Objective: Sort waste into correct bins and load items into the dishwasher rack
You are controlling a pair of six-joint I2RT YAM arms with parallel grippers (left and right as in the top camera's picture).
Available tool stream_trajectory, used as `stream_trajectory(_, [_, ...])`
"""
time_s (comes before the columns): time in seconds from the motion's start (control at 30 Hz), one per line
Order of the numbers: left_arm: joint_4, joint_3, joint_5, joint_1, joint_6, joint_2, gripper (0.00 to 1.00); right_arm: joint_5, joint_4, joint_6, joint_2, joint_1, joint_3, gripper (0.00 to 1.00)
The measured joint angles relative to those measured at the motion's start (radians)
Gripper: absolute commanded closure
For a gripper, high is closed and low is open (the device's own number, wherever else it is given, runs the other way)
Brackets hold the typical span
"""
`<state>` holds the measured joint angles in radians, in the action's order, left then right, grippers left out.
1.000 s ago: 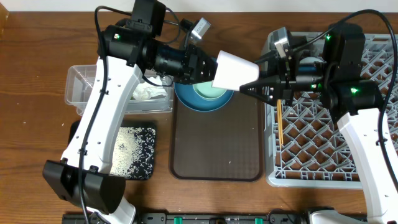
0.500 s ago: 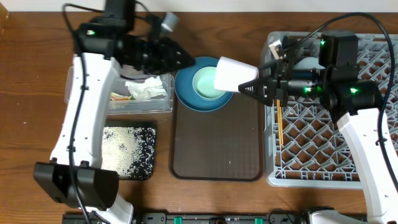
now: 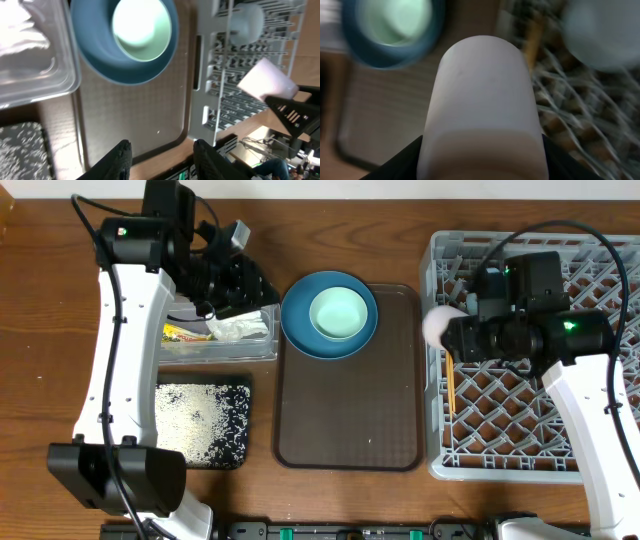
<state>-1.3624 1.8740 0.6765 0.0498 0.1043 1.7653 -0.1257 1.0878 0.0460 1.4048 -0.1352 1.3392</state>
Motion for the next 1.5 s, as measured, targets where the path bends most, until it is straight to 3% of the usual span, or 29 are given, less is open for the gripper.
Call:
stream_trajectory(0.4, [-0.026,-0.079,-0.030,0.000,0.000,0.000,0.57,0.263,0.072,0.085,0.000,0.004,0.000,0.67])
stream_trajectory(0.77, [0.013,-0.148,-0.030,0.000,0.000,0.000,0.57,0.212,0.063,0.103,0.000,0.015,-0.010,0.67])
stream_trajectory(1.33, [0.024,-0.148,-0.030,0.000,0.000,0.000,0.57,0.151,-0.130,0.104,0.000,0.015,-0.186,0.63])
stream_trajectory(1.5, [0.024,-0.148,-0.030,0.000,0.000,0.000,0.57,0.148,-0.163,0.104,0.000,0.015,-0.221,0.54])
